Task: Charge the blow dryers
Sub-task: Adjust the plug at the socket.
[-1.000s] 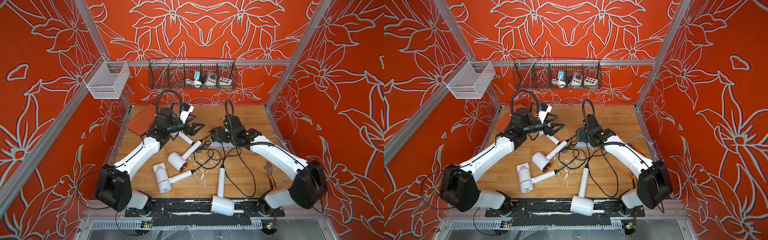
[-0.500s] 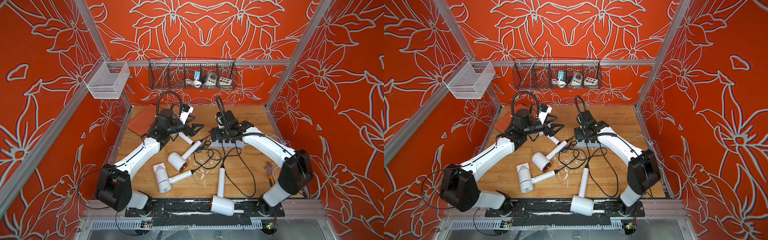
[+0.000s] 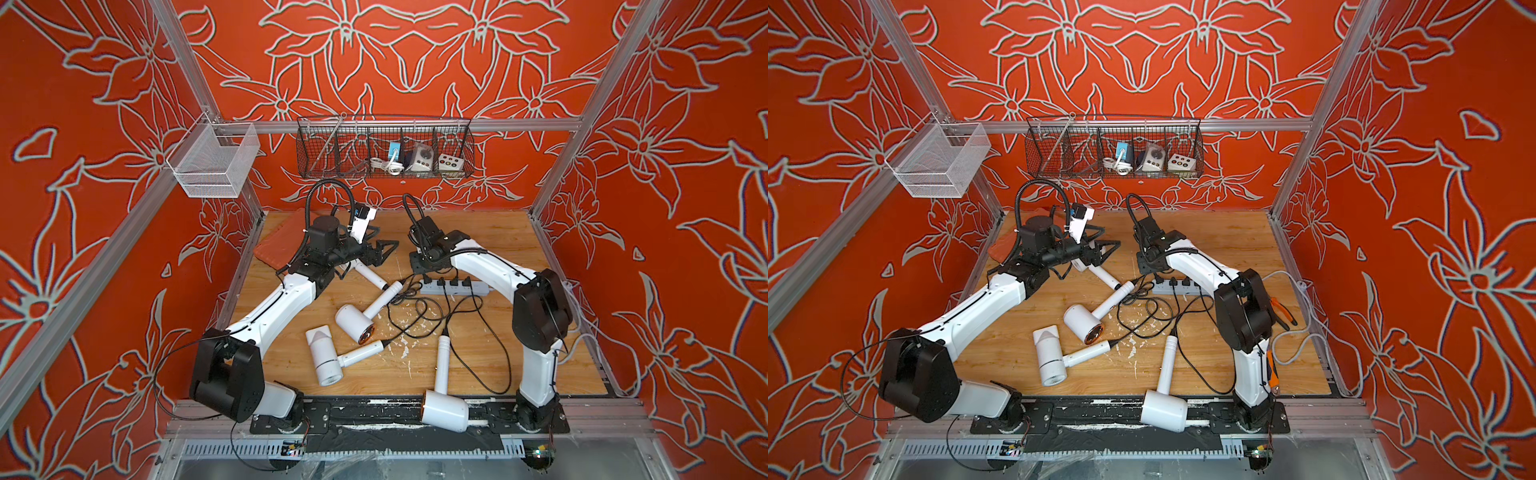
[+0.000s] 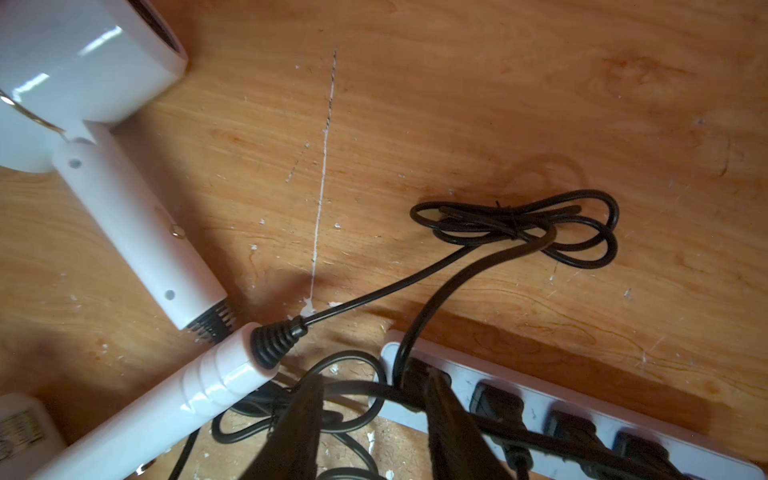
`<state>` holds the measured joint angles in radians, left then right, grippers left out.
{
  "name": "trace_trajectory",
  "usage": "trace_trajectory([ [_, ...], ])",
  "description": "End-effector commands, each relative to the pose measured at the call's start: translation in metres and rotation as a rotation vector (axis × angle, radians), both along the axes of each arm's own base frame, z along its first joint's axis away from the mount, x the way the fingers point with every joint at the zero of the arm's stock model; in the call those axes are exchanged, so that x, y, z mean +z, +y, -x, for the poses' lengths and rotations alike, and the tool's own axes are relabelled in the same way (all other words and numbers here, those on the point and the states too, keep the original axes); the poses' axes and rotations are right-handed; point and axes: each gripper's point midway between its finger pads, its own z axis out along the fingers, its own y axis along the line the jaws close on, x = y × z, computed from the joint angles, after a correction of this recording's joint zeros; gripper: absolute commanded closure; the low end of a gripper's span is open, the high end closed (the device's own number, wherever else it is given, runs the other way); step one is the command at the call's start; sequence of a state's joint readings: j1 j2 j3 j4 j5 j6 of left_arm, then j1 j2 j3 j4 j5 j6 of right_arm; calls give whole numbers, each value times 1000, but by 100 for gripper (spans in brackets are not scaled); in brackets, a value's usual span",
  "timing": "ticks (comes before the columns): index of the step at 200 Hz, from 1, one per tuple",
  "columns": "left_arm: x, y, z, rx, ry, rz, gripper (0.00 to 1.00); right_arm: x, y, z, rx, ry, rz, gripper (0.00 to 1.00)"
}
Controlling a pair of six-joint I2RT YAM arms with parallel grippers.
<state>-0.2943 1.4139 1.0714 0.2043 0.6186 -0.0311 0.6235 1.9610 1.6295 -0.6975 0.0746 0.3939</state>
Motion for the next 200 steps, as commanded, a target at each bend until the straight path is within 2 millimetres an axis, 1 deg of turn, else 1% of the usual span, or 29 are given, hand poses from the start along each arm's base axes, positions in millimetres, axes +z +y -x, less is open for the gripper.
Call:
trace_trajectory([
  [1,17,1,5,-5,-43,25,14,-12,-22,3,-37,17,135,57],
  [27,19,1,6,-10,-44,30,14,-26,-24,11,-28,46,148,58],
  [66,20,2,6,-9,-48,31,14,-33,-28,16,-42,42,153,60],
  [104,21,2,7,-9,-50,32,14,-38,-25,4,-54,30,174,60],
  [151,22,2,7,-10,-54,32,14,-29,-14,-6,-73,1,125,63],
  [152,22,2,7,-10,-53,32,14,-29,-14,-6,-74,2,126,63],
  [155,22,2,8,-10,-55,32,14,-28,-14,-6,-74,2,127,70],
  [159,22,2,8,-10,-55,32,14,-29,-13,-6,-72,7,130,76],
  [167,22,2,7,-9,-55,32,14,-29,-15,-6,-79,14,142,79],
  [170,22,2,7,-9,-54,32,14,-29,-15,-7,-82,14,145,84],
  [172,22,2,7,-9,-54,32,14,-29,-15,-7,-83,14,147,86],
  [200,22,2,7,-12,-52,33,14,-28,-17,-6,-93,-3,146,87],
])
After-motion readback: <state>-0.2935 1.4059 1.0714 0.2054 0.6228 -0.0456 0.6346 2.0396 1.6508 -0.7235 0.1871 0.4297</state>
